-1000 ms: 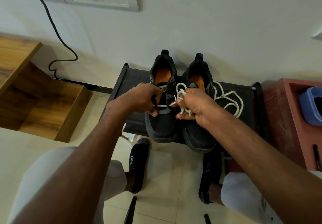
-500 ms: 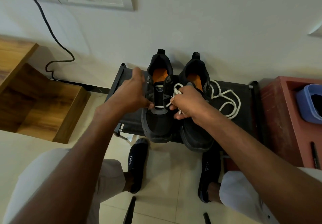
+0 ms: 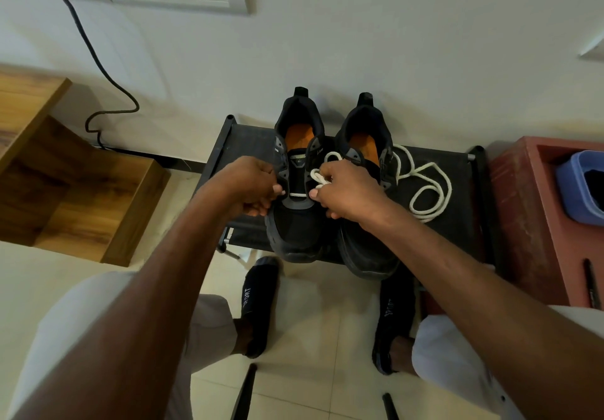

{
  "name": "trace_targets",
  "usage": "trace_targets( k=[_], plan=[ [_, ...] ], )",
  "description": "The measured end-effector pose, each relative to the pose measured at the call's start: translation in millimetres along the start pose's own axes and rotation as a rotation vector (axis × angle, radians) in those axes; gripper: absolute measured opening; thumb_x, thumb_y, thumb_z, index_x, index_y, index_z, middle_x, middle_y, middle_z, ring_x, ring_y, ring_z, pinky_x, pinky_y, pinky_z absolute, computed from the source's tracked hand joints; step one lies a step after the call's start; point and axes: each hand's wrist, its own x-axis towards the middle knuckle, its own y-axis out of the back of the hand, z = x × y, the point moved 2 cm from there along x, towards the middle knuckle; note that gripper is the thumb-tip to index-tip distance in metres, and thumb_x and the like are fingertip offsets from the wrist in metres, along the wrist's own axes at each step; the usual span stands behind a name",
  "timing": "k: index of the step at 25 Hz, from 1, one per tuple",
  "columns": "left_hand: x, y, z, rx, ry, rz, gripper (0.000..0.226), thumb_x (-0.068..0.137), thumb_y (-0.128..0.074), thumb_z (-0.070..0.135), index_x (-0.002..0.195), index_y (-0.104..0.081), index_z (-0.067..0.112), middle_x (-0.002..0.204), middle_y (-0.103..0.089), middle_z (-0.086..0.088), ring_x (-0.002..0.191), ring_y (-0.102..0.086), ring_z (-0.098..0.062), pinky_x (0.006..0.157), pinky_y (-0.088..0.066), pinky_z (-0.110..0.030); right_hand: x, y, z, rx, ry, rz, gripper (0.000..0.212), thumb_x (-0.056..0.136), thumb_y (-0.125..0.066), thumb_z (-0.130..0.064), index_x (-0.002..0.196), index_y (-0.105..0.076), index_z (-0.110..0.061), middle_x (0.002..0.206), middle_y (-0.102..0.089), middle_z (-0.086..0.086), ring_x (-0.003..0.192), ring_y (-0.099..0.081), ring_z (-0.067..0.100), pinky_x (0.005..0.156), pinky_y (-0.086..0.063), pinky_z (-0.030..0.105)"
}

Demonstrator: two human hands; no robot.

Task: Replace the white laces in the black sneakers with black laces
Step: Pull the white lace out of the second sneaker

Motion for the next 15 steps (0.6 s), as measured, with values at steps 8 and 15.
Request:
trace_targets(
  k=[8,15],
  plan=[
    [-8,-5,5,-0.066,0.085,-0.021,0.021,0.098,-0.069,0.031,0.103,-0.066,0.011,0.094,-0.071,-0.009,0.090,-0.067,-0.022,0.086,-0.053,-0.045,1,0,-1,-0.007,-0.003,0.002,0.044,0.096,-0.071,-0.037,0.134,-0.065,-0.016,0.105,-0.072,0.007,0.095,-0.072,0.029,0.089,-0.061,0.050],
    [2,-10,2,-0.040,0.076,0.006,0.013,0.103,-0.061,0.021,0.101,-0.065,0.009,0.089,-0.067,-0.010,0.080,-0.062,-0.020,0.071,-0.047,-0.032,3,-1,-1,-0.046,0.022,0.017,0.032,0.097,-0.071,-0.029,0.124,-0.069,-0.013,0.103,-0.073,0.008,0.094,-0.072,0.029,0.088,-0.061,0.049]
  ],
)
